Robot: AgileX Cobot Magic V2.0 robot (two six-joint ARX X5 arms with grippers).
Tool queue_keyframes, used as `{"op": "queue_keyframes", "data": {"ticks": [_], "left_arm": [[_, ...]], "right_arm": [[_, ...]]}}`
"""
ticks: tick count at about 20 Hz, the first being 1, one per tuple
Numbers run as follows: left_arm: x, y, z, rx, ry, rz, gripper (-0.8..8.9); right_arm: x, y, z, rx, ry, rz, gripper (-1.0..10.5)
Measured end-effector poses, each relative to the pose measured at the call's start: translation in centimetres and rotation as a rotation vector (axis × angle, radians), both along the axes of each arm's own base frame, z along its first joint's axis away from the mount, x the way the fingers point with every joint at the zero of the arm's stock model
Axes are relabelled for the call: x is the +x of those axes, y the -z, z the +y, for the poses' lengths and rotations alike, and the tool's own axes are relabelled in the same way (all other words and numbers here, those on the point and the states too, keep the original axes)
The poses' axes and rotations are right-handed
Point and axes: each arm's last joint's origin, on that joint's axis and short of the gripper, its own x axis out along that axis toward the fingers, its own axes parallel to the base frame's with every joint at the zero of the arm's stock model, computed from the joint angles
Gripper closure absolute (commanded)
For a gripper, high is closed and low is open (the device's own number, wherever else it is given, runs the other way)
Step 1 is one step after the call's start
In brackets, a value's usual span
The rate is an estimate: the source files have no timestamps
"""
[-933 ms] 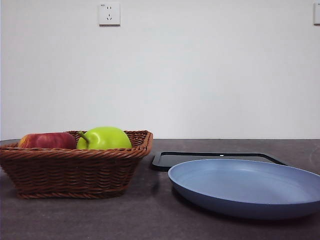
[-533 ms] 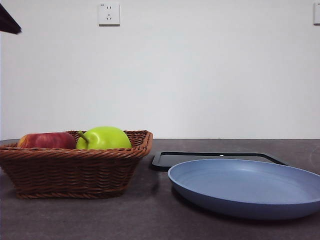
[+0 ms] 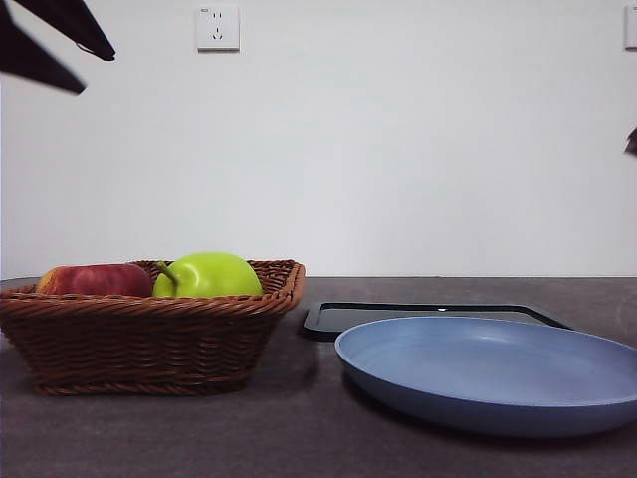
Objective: Take the lemon from the basket,put the lemon in the plate,hand out the plate
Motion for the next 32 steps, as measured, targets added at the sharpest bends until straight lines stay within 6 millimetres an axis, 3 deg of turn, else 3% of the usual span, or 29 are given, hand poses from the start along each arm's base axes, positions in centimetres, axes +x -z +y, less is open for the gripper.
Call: {"op": "queue_keyframes", "data": {"ticks": [3,7,14,18,26,32], "left_arm": [[-0.1,0.0,-0.3,0.004,0.010,-0.001,4.15],[-0.1,0.0,-0.4,0.005,0.017,-0.001,4.15],[-0.1,0.0,-0.4,0.004,0.015,0.000,4.15],[-0.1,0.0,-0.4,0.001,0.012,0.004,4.15],[-0.1,0.2,-1.3,0.094,-0.040,-0.013,4.15],[4.0,0.6,-4.2,0.192,-0.040,0.051,4.14]], "right_arm": [[1.1,0.4,0.3,0.007,-0.003,-0.048,6.7],[2.3,1.1,0.4,0.021,0.025,-0.069,7.6],[2.8,2.5,0.5,0.022,0.038,-0.002,9.5],[2.8,2.4,0.5,0.025,0.047,0.002,9.4],[0.0,-0.8,0.2,0.027,0.049,-0.045,9.4],[-2.3,-3.3,0.0,0.039,0.047,-0.147,9.4]]}}
